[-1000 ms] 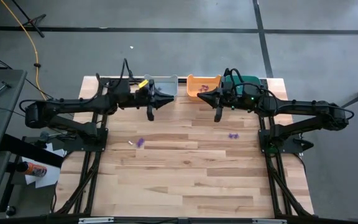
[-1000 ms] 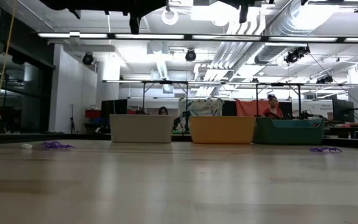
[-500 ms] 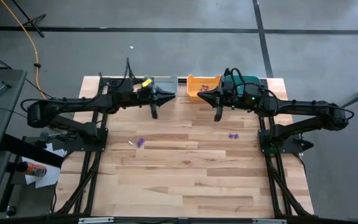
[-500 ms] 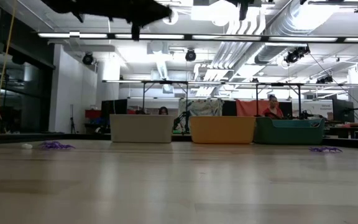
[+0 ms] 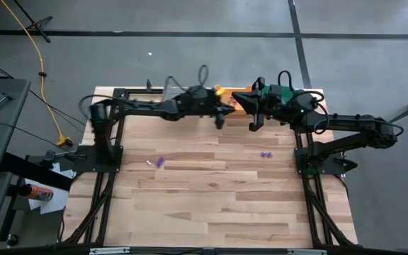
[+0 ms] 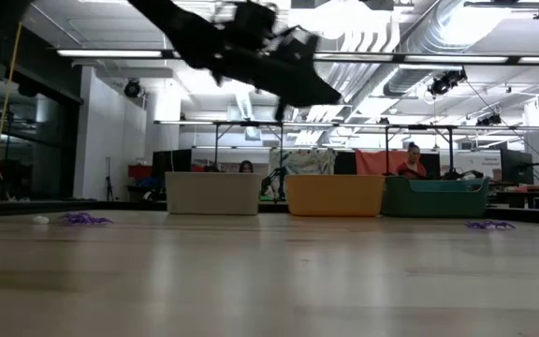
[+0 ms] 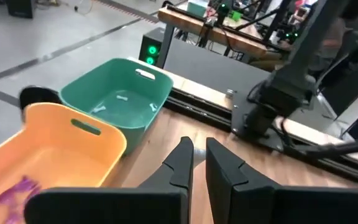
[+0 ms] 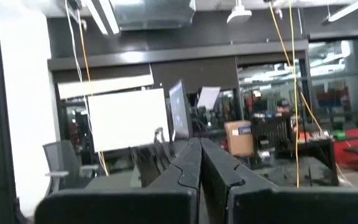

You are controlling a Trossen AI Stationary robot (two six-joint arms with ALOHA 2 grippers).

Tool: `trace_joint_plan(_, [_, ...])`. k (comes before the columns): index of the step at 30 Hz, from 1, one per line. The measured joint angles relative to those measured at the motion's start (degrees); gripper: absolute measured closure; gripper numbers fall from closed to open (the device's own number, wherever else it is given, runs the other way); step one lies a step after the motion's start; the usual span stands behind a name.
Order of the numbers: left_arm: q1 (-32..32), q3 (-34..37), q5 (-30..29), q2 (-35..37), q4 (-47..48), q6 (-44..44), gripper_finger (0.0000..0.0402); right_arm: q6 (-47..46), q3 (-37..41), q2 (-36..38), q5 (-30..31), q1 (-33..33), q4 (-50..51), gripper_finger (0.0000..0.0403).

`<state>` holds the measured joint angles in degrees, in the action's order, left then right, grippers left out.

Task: Sort Halloween decoration
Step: Put the white bone toy into the green bin

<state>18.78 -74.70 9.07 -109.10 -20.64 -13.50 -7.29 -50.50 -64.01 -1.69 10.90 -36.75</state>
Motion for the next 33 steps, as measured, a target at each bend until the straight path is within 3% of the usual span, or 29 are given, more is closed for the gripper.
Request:
trace_joint_plan(10, [0.0, -25.8, -0.7, -23.3, -0.1, -1.4, 0.039, 0.0, 0.0, 0.0, 0.0, 0.0, -0.4, 0.0403])
trace_joint_plan(20, [0.0, -48.7, -1.9, -41.2, -0.6, 0.5, 0.039, -0.2, 0.0, 0.0, 0.0, 0.0, -0.4, 0.0403])
trace_joint_plan(27, [0.1, -54.1, -8.6, -46.4, -0.2, 4.6, 0.0382, -0.2, 0.0, 0.0, 0.0, 0.0, 0.2, 0.0403])
trace_joint_plan(33, [0.9, -54.1, -10.6, -46.3, 1.0, 4.7, 0.0333, -0.2, 0.0, 0.0, 0.0, 0.0, 1.0, 0.0403])
